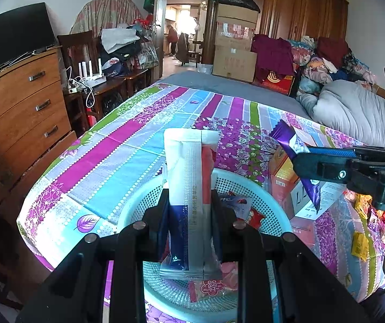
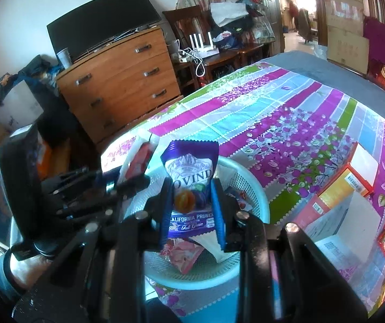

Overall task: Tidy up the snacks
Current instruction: 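Open left tool into the basket while right tool releases the purple bag, then move both tools back toward the snack heap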

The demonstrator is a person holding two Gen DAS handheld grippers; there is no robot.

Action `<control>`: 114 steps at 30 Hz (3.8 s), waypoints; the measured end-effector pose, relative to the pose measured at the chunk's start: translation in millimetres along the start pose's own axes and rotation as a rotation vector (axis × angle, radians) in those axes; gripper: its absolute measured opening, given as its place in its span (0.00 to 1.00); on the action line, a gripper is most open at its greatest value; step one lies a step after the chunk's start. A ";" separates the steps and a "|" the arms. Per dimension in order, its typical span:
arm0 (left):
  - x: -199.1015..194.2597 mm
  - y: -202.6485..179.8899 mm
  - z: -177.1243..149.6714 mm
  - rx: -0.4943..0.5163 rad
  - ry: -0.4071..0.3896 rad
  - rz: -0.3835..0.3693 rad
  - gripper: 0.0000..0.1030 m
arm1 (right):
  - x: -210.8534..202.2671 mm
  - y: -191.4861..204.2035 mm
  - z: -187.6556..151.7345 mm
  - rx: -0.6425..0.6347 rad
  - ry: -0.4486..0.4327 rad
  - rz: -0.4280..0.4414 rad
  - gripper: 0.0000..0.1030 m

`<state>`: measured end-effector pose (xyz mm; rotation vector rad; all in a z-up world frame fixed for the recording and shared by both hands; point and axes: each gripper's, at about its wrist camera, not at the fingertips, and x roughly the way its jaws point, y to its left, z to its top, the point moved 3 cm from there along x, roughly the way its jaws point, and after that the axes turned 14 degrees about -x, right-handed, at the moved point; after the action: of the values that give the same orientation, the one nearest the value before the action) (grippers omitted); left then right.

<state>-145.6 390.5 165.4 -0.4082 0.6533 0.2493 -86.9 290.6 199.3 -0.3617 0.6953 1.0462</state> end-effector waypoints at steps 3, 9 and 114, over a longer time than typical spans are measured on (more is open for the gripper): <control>0.9 -0.4 0.3 0.001 0.000 0.001 0.26 | 1.7 0.3 0.6 0.001 0.003 0.000 0.27; 4.6 1.0 -0.9 0.001 0.007 0.004 0.26 | 4.9 2.7 0.4 -0.002 0.009 0.002 0.27; 113.4 -322.7 -239.1 0.358 0.259 -0.048 0.99 | -184.2 -151.1 -417.1 0.565 0.396 -0.680 0.99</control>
<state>-73.9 8.0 14.7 -0.1112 0.9223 0.0299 -158.0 -145.4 10.6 -0.2776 1.0850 0.1083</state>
